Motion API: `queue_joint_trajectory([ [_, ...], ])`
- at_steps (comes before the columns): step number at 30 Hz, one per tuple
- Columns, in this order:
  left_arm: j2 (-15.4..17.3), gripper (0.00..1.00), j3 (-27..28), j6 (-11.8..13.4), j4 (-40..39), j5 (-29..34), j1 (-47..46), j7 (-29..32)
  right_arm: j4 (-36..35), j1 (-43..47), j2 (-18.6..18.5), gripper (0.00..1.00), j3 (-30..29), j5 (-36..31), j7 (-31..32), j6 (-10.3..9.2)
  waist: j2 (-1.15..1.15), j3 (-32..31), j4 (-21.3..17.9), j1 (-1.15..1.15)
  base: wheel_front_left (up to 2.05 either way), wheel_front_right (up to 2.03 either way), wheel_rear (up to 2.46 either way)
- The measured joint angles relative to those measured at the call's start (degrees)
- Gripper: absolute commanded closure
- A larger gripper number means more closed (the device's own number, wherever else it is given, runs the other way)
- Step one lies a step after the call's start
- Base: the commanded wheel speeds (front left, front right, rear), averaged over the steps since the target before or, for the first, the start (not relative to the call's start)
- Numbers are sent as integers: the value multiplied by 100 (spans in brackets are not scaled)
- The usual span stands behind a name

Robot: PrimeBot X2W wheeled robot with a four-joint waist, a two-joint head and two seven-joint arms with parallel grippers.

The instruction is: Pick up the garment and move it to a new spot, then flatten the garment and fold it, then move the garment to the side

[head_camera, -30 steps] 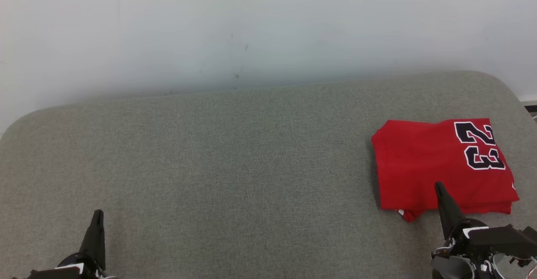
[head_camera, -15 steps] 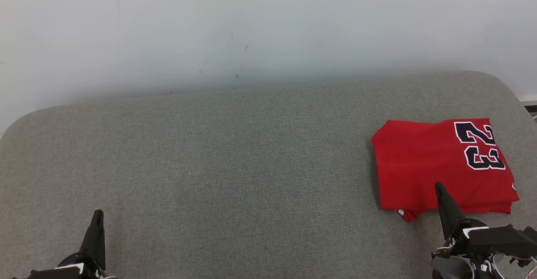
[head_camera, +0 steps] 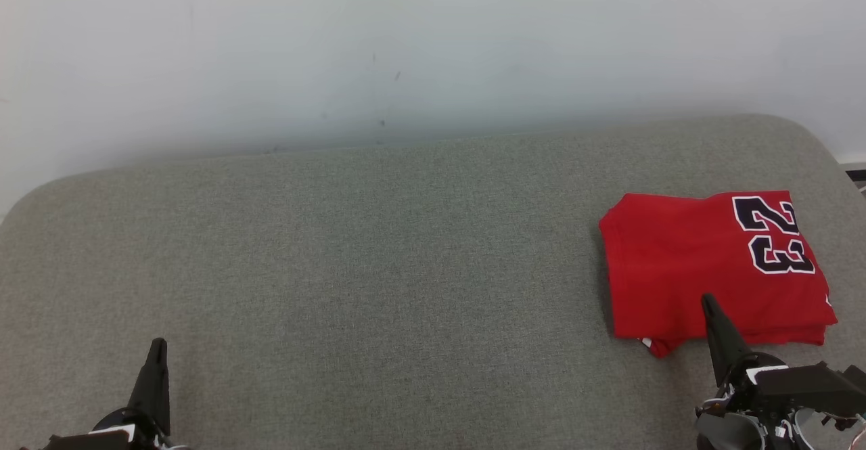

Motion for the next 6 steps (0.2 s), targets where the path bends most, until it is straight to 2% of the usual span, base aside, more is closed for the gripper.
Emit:
queue_joint_trajectory([
  [6, 0, 100, 0, 0, 0, 1, 0, 0, 0, 0, 0, 100, 0, 0, 0, 0, 0, 0, 0, 0, 0, 0, 0],
])
